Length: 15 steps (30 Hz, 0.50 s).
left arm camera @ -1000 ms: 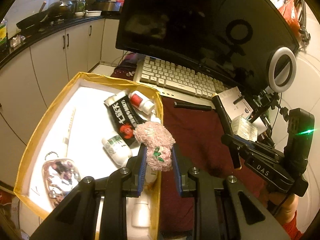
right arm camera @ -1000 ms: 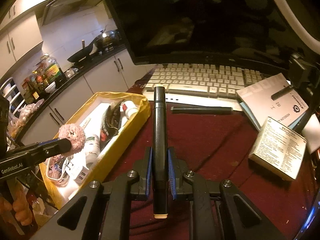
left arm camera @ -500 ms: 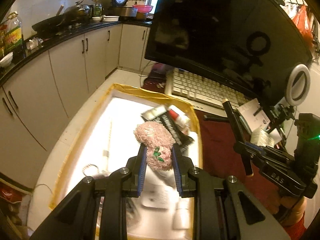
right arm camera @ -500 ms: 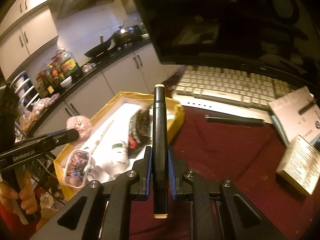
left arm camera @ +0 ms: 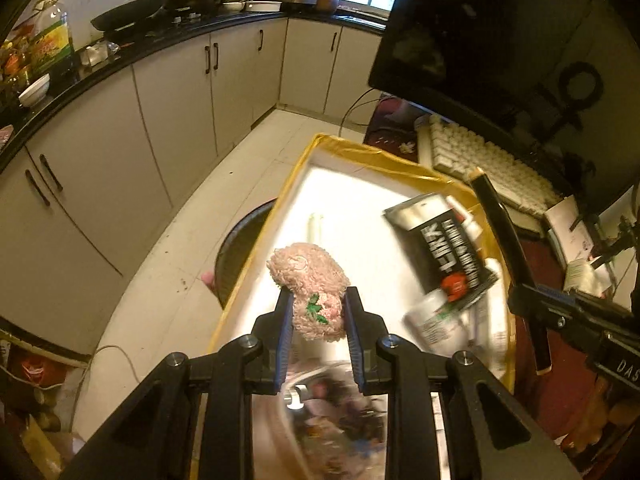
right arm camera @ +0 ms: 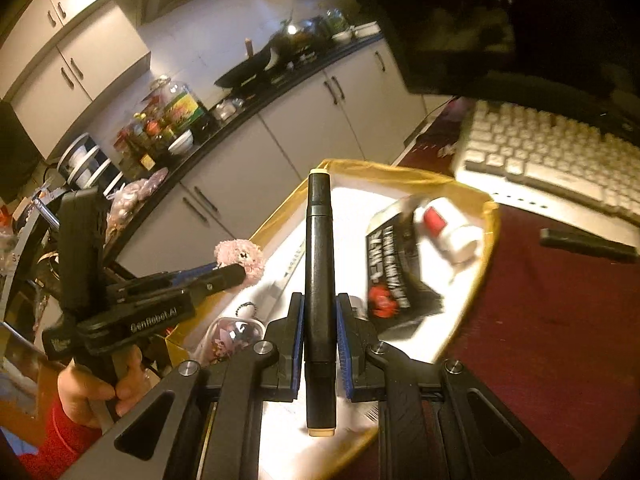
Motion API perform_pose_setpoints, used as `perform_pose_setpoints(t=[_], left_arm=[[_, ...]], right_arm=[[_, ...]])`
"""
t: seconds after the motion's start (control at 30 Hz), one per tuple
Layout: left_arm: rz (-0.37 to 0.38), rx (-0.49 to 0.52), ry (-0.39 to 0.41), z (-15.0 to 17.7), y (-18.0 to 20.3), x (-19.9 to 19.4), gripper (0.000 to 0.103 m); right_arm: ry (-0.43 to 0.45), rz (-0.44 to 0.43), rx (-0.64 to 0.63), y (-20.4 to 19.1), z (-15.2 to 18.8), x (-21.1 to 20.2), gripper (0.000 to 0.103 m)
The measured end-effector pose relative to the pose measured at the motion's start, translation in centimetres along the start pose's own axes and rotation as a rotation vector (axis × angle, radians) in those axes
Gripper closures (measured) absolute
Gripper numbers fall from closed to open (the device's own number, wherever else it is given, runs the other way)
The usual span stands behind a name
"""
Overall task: Organize objects
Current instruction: 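Open both tools to drop the pink item and black marker into the tray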
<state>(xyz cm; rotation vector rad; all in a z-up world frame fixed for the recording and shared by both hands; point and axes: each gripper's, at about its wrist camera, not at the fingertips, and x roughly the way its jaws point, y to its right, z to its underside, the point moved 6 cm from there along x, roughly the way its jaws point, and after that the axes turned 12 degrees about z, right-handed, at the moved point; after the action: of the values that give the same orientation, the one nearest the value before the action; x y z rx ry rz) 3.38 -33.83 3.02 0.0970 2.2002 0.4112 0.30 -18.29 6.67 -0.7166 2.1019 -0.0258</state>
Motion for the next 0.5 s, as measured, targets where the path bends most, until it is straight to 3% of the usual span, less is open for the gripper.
perform_pose_setpoints(t=[0.5], left_arm=[[-0.007,0.0,-0.059,1.9,-2.3,2.2,0.079]], right_arm=[[-0.117,0.019,0.01,-2.3,-2.9,8.8,0.087]])
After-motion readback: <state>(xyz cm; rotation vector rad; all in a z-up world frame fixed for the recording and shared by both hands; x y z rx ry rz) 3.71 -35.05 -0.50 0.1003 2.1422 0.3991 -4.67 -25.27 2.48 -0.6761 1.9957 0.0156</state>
